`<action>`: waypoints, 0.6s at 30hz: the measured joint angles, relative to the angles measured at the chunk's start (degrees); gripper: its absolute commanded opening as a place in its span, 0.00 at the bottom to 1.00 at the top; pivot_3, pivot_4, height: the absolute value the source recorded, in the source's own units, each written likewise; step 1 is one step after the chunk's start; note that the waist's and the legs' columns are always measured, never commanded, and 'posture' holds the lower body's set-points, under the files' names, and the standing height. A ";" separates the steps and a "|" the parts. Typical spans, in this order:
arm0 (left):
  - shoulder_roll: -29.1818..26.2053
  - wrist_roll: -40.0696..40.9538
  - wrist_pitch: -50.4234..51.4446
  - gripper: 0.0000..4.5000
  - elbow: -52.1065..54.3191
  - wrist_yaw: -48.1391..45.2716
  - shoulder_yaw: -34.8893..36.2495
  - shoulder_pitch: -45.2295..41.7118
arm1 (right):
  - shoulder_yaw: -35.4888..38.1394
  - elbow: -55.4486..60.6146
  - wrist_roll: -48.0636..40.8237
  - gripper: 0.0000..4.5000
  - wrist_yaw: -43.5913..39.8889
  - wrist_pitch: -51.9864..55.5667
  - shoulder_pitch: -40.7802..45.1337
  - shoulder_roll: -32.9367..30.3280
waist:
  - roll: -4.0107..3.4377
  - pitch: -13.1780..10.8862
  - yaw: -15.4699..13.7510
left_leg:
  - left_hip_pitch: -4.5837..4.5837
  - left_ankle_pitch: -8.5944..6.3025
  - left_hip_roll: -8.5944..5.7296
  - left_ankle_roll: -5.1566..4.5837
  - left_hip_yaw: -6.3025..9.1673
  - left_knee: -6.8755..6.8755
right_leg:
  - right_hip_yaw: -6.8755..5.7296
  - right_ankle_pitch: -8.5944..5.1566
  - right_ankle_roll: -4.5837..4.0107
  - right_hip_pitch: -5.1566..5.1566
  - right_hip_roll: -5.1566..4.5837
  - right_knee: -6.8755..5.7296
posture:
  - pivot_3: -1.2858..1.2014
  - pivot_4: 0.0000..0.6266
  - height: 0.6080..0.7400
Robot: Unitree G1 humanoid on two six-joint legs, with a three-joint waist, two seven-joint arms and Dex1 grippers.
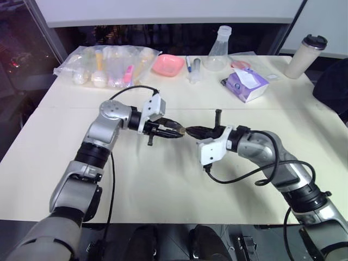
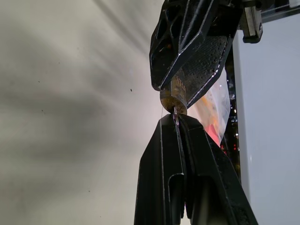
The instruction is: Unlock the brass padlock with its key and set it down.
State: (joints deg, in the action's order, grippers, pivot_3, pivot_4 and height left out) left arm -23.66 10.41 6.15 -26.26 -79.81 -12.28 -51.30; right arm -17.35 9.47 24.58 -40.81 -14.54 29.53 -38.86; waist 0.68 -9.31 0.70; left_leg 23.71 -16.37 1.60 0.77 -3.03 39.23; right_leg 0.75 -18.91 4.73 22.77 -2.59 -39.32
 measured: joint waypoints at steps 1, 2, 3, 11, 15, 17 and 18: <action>0.13 -0.30 -0.82 0.16 -0.29 0.14 -0.04 0.00 | 0.06 -0.13 -0.03 0.00 -0.18 0.01 0.02 0.04 | 0.00 0.00 0.00 | 0.00 0.00 0.00 0.00 0.00 0.00 | 0.00 0.00 0.00 0.00 0.00 0.00 | 0.52 0.24 0.81; 0.14 -0.60 -1.57 0.16 -0.43 0.17 -0.13 0.00 | 0.09 -0.17 -0.12 0.00 -0.46 0.05 0.02 0.10 | 0.00 0.00 0.00 | 0.00 0.00 0.00 0.00 -0.01 0.00 | 0.00 0.00 0.00 0.00 0.00 0.00 | 0.52 0.24 0.81; 0.14 -1.04 -2.50 0.16 -0.50 0.26 -0.25 0.01 | 0.16 -0.17 -0.42 0.00 -0.99 0.21 0.02 0.15 | 0.00 0.00 0.00 | 0.00 0.00 0.00 0.00 0.00 0.00 | 0.00 0.00 0.00 0.00 0.00 0.00 | 0.52 0.24 0.81; 0.17 -5.41 -13.89 0.16 -0.52 2.29 -1.57 1.50 | 1.15 -0.16 -8.91 0.00 -8.62 8.67 0.28 1.88 | 0.00 0.00 0.00 | 0.00 0.00 0.00 0.00 0.00 0.00 | 0.00 0.00 0.00 0.00 -0.01 -0.01 | 0.52 0.24 0.81; -0.14 -7.20 -19.20 0.16 -0.50 2.81 -1.92 1.86 | 1.17 -0.74 -12.36 0.00 -12.21 13.04 1.87 2.95 | 0.00 0.00 0.01 | -0.01 -0.01 0.00 -0.01 0.00 0.00 | -0.01 0.00 0.00 0.00 -0.01 -0.01 | 0.52 0.24 0.81; -0.53 -7.32 -19.22 0.16 0.19 2.87 -1.84 2.41 | 1.09 -1.48 -13.39 0.00 -13.42 14.32 2.63 3.54 | -0.01 0.00 0.01 | -0.01 -0.02 0.00 -0.03 0.00 0.00 | -0.01 0.00 0.00 0.00 -0.01 -0.01 | 0.52 0.24 0.81; -0.52 -7.22 -18.65 0.16 0.63 2.90 -1.76 2.87 | 0.96 -1.68 -13.42 0.00 -13.61 14.28 2.77 3.53 | -0.01 0.00 0.02 | -0.01 -0.02 0.00 -0.04 0.00 0.00 | -0.01 0.00 0.00 0.00 -0.01 -0.01 | 0.52 0.24 0.81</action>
State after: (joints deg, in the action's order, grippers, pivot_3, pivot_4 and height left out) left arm -24.18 3.18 -12.50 -25.63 -76.91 -14.04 -48.43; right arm -16.39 7.79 11.17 -54.42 -0.26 32.30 -35.33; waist 0.67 -9.31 0.72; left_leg 23.70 -16.39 1.60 0.73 -3.03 39.23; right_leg 0.74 -18.91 4.73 22.78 -2.60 -39.33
